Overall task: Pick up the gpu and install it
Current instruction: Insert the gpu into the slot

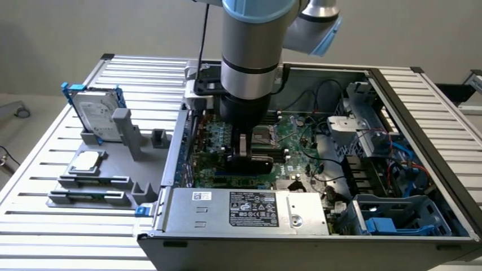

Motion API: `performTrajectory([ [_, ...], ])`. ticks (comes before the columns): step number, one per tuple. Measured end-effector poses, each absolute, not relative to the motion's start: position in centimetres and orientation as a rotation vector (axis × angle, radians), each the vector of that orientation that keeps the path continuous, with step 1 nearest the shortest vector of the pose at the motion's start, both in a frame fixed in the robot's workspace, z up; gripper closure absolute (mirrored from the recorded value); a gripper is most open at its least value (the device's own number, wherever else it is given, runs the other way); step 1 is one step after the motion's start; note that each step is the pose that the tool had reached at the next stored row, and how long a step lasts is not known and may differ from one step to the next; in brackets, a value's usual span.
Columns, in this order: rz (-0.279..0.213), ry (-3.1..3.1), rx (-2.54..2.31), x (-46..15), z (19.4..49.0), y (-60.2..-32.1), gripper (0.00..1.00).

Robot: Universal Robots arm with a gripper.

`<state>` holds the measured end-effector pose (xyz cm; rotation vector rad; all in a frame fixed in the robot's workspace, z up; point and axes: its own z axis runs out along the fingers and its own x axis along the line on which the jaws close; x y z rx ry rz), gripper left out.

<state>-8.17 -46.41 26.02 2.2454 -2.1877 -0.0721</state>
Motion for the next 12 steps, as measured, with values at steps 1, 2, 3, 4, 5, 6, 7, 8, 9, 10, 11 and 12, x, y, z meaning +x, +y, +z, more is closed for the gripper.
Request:
performTrajectory([
  [1,-0.073,-2.188,2.245,-8.2,26.2,-46.4,0.54],
  [2,-0.073,-2.187,2.245,-8.2,26.5,-46.4,0.48],
  [3,-0.073,-2.187,2.245,-8.2,26.7,-46.4,0.48],
  [4,-0.073,-2.187,2.245,-8.2,26.9,-46.4,0.42],
  [5,-0.074,-2.187,2.245,-8.1,27.2,-46.4,0.42],
  [6,-0.074,-2.187,2.245,-8.1,27.4,-46.4,0.42],
  [7,-0.074,-2.187,2.245,-8.1,27.8,-46.4,0.42],
  [8,-0.074,-2.187,2.245,-8.1,28.2,-46.4,0.42],
  [9,-0.074,-2.187,2.245,-8.1,28.5,-46.4,0.42],
  [10,-0.074,-2.187,2.245,-8.0,28.9,-46.4,0.42],
  [11,-0.074,-2.187,2.245,-8.0,29.1,-46.4,0.42],
  [12,-0.074,-2.187,2.245,-8.0,29.3,-46.4,0.42],
])
